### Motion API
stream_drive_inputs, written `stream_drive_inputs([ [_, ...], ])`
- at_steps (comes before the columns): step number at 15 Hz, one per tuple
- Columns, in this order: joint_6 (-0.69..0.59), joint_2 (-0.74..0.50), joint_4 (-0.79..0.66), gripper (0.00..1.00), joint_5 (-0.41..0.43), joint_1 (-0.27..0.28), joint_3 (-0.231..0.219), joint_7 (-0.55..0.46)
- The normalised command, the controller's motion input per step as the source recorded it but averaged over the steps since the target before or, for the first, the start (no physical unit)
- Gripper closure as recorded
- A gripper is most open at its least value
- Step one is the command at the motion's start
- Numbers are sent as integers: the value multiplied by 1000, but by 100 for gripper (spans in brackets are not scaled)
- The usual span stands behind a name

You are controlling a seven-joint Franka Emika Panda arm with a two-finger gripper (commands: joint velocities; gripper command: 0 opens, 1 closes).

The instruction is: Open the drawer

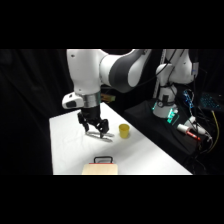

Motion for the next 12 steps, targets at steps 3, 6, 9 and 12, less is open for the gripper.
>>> stream_drive_inputs([
  [3,52,301,326,0,66,-117,177,-737],
  [6,32,235,275,0,43,-140,163,-749],
  [9,37,201,247,0,42,-110,120,-636],
  [12,24,239,277,0,17,-57,69,-447],
])
